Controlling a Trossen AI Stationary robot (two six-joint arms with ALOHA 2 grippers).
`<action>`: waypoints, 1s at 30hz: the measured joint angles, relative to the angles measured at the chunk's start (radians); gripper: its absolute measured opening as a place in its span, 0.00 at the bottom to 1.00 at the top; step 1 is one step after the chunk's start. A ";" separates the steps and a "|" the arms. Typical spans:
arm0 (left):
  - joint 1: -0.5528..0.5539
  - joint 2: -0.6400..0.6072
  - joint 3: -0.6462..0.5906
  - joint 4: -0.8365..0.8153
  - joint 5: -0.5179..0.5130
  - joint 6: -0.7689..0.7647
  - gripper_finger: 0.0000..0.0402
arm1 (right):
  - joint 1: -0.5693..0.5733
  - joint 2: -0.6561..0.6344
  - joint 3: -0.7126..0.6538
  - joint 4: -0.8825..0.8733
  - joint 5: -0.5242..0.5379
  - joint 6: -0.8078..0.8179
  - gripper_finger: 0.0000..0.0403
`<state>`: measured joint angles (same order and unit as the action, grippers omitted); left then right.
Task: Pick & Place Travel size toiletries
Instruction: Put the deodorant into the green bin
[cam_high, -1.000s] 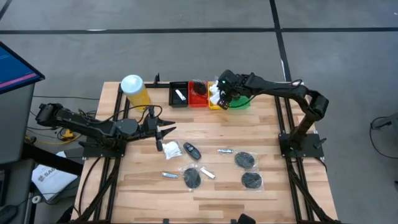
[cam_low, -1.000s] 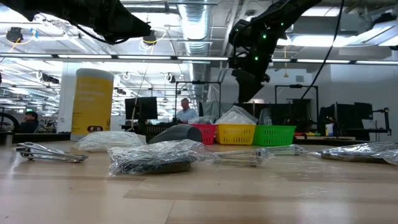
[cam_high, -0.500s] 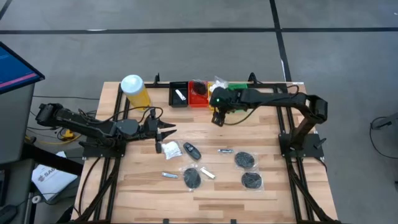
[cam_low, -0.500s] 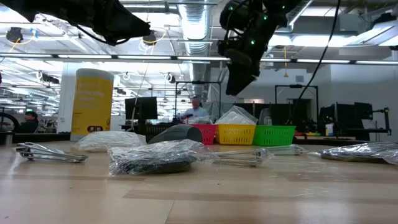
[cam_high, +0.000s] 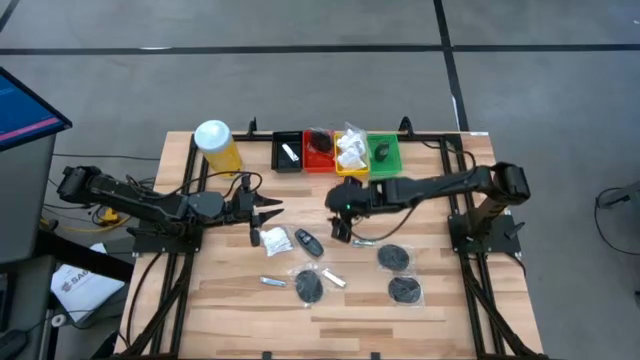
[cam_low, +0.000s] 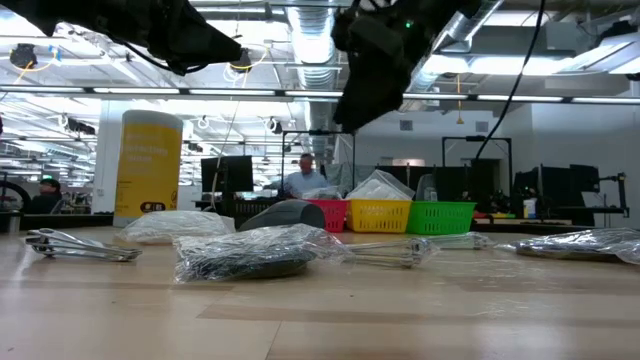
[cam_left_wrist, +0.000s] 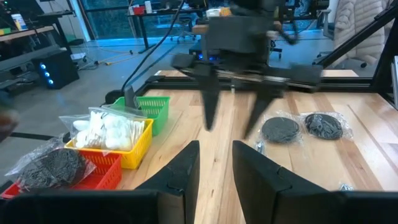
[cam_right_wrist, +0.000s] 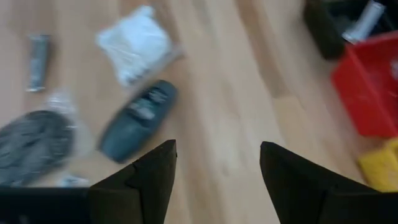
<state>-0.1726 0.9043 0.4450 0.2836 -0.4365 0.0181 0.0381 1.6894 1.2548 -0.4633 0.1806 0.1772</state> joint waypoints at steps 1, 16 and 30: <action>0.000 0.000 0.000 0.000 0.000 0.000 0.21 | 0.015 0.000 -0.010 0.022 0.000 0.001 0.54; 0.000 0.000 0.000 -0.005 0.000 0.000 0.21 | 0.142 0.001 -0.189 0.354 0.046 0.229 0.56; 0.000 0.000 0.000 -0.015 0.000 0.000 0.21 | 0.192 0.191 -0.158 0.469 0.050 0.265 0.57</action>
<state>-0.1726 0.9043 0.4450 0.2689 -0.4362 0.0181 0.2302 1.8805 1.0969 0.0056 0.2308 0.4422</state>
